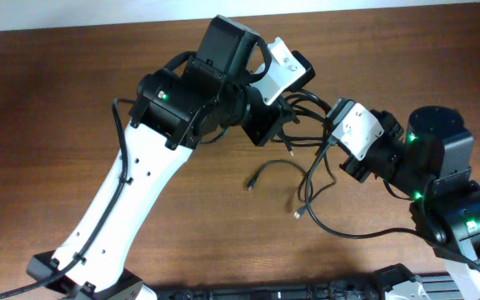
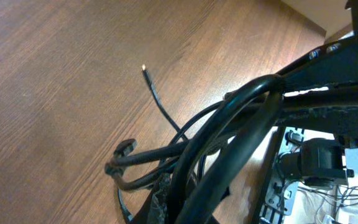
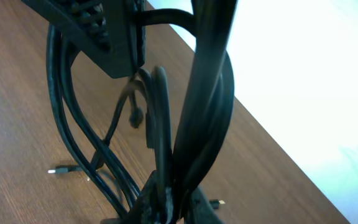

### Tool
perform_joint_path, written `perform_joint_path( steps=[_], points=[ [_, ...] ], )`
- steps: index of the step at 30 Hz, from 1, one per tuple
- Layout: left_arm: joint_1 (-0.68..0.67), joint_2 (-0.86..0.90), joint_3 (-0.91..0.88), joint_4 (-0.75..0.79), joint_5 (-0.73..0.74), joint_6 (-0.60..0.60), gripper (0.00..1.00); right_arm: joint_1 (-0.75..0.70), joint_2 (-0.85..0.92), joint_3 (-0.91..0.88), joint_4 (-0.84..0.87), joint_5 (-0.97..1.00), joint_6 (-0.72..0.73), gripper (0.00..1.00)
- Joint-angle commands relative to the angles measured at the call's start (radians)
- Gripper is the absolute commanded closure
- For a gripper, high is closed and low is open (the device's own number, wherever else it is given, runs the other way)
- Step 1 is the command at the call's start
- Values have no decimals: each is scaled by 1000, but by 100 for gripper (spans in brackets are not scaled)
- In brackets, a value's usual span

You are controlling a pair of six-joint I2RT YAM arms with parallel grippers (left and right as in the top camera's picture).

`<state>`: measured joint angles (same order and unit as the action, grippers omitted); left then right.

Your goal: Untangle cables

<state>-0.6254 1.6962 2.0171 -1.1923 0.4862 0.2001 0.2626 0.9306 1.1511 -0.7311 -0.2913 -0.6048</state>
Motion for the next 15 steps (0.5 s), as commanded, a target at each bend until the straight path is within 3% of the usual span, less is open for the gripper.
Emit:
perform_joint_path(
  steps=[1,6,15],
  points=[
    [-3,-18,20,10,-49,-63,100,3,1,7,1,19,13,96],
    [-2,-18,20,13,-172,-175,100,3,0,7,2,19,88,96],
    [-2,-18,20,12,-579,-515,100,4,-30,7,1,-67,143,96]
  ],
)
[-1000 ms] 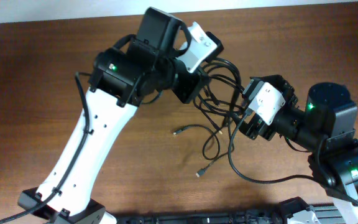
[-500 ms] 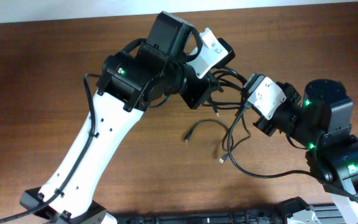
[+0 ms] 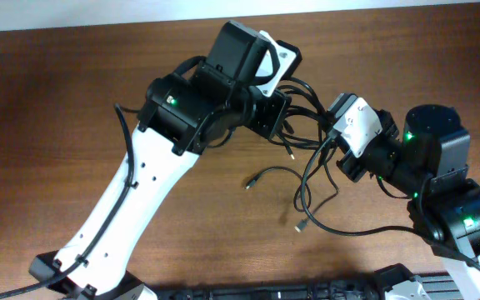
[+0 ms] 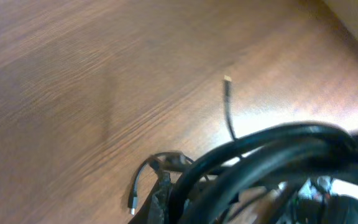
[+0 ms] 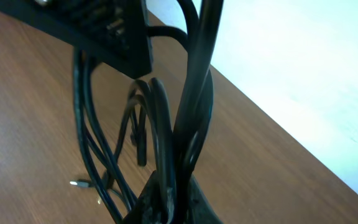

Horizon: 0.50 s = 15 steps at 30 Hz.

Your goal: Untangle cables

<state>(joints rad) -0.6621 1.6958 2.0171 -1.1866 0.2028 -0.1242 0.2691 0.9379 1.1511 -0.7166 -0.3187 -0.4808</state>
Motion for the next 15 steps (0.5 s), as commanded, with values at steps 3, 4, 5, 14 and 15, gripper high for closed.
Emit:
perform_joint_path(
  steps=[3,4,5,14,15],
  points=[
    [37,-17,20,6,-320,-224,100,-2,-76,7,-14,-44,19,96],
    [38,-17,20,4,-324,-225,100,-2,-88,7,-13,-44,19,96],
    [39,-17,20,2,-327,-228,100,-2,-105,7,-13,-43,19,96],
    [87,-17,20,-31,-330,-318,100,-2,-197,7,-10,65,99,96],
    [91,-17,20,-31,-322,-317,100,-2,-199,7,-10,99,124,96]
  ],
)
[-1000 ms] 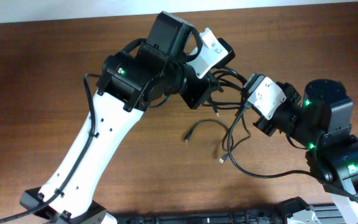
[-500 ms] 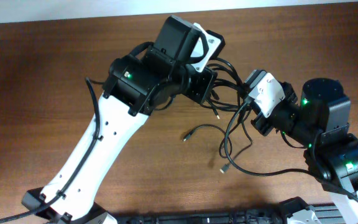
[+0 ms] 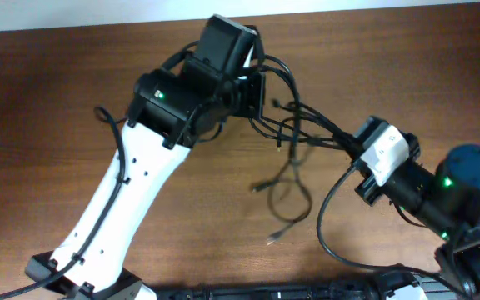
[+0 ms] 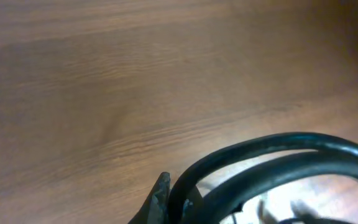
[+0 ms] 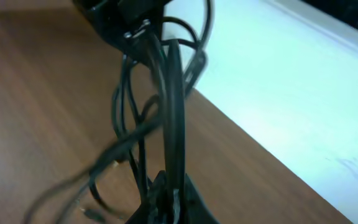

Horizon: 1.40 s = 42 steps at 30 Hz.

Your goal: Untangle cables

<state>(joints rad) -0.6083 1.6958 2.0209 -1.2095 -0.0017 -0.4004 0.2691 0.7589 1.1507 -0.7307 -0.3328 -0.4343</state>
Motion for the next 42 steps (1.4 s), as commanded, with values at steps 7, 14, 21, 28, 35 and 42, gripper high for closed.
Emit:
perform_joint_path(
  steps=[7,14,21,28,35,42],
  points=[
    [37,-17,16,-18,-116,-40,100,-2,-20,7,-14,410,315,96],
    [37,-17,16,-8,-101,-40,100,-2,-12,7,-119,501,522,96],
    [37,-17,16,5,-89,-2,100,-2,-5,7,-164,499,521,11],
    [37,-17,16,30,41,113,100,-2,-4,7,-163,430,436,1],
    [37,-17,16,77,273,260,100,-2,12,7,-164,183,141,1],
    [37,-17,16,103,335,260,100,-2,96,7,-180,37,13,1]
  ],
)
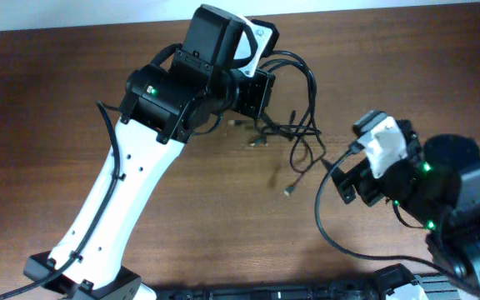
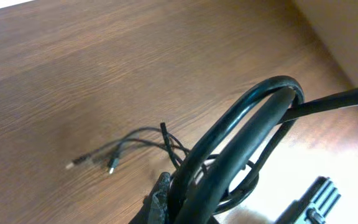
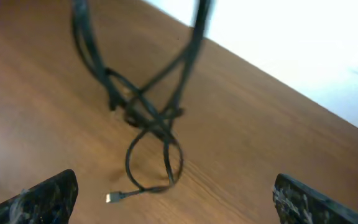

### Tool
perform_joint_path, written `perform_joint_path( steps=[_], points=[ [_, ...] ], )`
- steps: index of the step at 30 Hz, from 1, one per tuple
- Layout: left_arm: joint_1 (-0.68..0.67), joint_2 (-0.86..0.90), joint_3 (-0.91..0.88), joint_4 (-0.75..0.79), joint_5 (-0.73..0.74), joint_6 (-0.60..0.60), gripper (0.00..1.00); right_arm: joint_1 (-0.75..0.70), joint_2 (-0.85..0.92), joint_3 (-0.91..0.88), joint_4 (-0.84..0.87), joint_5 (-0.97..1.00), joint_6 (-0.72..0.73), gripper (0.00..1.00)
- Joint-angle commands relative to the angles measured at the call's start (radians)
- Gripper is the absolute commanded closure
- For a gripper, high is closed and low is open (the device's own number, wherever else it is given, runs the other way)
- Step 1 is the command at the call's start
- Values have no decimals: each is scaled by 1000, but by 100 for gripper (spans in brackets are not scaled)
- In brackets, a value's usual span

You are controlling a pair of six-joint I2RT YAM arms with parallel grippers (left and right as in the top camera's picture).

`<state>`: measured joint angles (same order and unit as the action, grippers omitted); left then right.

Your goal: Untangle cables

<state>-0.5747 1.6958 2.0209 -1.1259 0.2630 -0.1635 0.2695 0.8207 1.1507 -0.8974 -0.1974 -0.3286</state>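
Observation:
A tangle of black cables point(image 1: 294, 125) hangs from my left gripper point(image 1: 261, 87), which is raised over the back middle of the table. In the left wrist view the left gripper point(image 2: 173, 200) is shut on a thick cable loop point(image 2: 244, 134). Thin leads with small plugs point(image 2: 110, 167) trail on the wood below. My right gripper point(image 1: 346, 179) sits to the right of the tangle and apart from it. Its fingers point(image 3: 50, 196) stand wide open with nothing between them. The dangling cables point(image 3: 148, 115) and one loose plug point(image 3: 111, 198) lie ahead of the right gripper point(image 3: 185, 199).
The brown wooden table point(image 1: 73, 100) ends at a white strip along the back point(image 1: 390, 7). A long black cable point(image 1: 322, 223) loops on the table beside the right arm. The left arm's white link point(image 1: 115, 208) crosses the left half.
My right gripper was shut on the cables, which stretched between the two grippers. Now it is open and clear of them. The tangle hangs slack from the left gripper alone.
Both grippers were shut on the tangle, close together near the table's middle. Half a second later they held it slightly further back. Then they stood far apart with the cables drawn out between them. Now only the left one holds the cables.

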Motion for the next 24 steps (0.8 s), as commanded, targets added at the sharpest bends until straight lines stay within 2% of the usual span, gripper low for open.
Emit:
perform_joint_path(
  steps=[1,3,5,6,7,8,11,12,13,14,18,20,21,22,24],
  points=[
    [3,-17,16,27,82,23,100,-2,54,7,-20,-131,-112,3],
    [3,-17,16,42,112,23,100,-2,90,7,-20,-163,-113,4],
    [3,-17,16,53,131,22,100,-2,120,7,-23,-166,-113,14],
    [3,-17,16,63,142,19,100,-2,151,7,-29,-166,-113,28],
    [3,-17,16,64,142,19,100,-2,165,7,-31,-166,-113,32],
    [3,-17,16,64,142,19,100,-2,178,7,-31,-164,-113,43],
    [3,-17,16,63,188,20,100,-2,217,7,-28,-145,-113,79],
    [3,-17,16,63,193,20,100,-2,227,7,-26,-134,-112,89],
    [3,-17,16,63,193,20,100,-2,234,7,-26,-131,-112,93],
    [3,-17,16,63,193,20,100,-2,238,7,-22,-132,-112,96],
    [3,-17,16,63,193,19,100,-2,226,7,-16,-132,-111,95],
    [3,-17,16,63,193,19,100,-2,215,7,-16,-132,-112,85],
    [3,-17,16,63,193,19,100,-2,209,7,-16,-132,-112,76],
    [3,-17,16,63,193,20,100,-2,206,7,-16,-132,-112,72],
    [3,-17,16,63,193,20,100,-2,195,7,-16,-134,-113,71]
  ],
)
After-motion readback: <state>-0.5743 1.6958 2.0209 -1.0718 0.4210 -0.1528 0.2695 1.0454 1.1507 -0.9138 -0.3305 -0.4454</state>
